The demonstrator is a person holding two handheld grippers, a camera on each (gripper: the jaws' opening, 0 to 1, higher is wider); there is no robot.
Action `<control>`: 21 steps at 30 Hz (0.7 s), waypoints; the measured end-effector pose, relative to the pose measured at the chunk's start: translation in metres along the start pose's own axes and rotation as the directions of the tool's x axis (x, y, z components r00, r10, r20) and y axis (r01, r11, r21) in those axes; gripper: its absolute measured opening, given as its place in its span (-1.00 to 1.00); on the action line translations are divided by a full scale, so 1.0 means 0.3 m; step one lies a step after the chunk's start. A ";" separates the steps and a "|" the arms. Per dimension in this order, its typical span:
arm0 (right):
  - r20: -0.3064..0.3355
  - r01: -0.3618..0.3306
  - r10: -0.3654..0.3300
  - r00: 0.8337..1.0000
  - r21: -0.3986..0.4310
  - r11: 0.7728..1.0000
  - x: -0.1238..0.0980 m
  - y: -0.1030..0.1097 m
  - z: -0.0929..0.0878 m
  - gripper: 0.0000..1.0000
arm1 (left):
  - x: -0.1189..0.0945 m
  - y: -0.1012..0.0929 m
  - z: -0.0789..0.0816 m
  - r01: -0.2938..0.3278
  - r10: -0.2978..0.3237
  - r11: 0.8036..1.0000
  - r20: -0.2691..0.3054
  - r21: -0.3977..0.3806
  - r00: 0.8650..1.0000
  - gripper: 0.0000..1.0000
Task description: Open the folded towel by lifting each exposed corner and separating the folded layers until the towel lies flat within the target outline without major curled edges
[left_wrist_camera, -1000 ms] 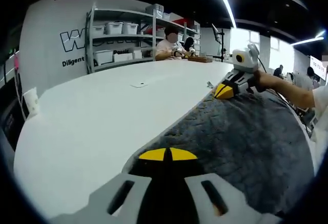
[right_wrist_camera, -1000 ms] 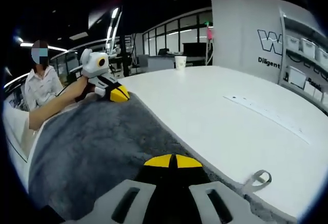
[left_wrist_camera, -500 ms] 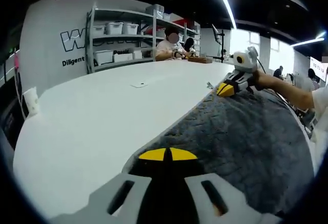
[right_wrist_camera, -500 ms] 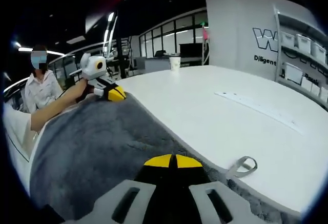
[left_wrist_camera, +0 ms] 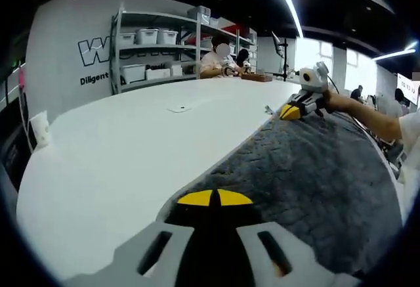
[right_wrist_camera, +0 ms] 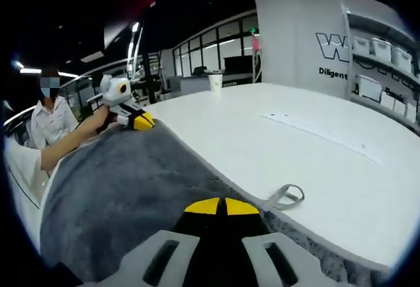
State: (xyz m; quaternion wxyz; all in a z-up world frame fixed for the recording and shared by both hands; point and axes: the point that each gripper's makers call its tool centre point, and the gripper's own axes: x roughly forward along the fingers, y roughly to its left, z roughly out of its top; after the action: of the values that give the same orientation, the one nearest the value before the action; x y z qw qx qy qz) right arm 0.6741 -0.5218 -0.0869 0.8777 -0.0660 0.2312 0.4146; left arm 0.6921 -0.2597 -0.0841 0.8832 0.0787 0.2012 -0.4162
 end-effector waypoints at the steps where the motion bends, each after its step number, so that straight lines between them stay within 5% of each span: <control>1: -0.004 0.006 -0.006 1.000 -0.005 1.000 -0.005 -0.007 -0.003 -1.00 | 0.000 -0.001 0.000 -0.001 0.001 1.000 -0.001 0.002 1.000 -0.99; 21: -0.005 0.048 -0.048 0.999 0.053 0.997 -0.108 -0.111 -0.049 -1.00 | 0.003 0.007 0.002 -0.001 0.001 1.000 0.003 -0.003 1.000 -0.99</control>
State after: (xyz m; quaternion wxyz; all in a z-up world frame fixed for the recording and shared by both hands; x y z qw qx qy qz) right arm 0.6766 -0.5705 -0.0875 0.8884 -0.0489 0.2419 0.3870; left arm 0.6944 -0.2591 -0.0840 0.8838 0.0767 0.2008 -0.4156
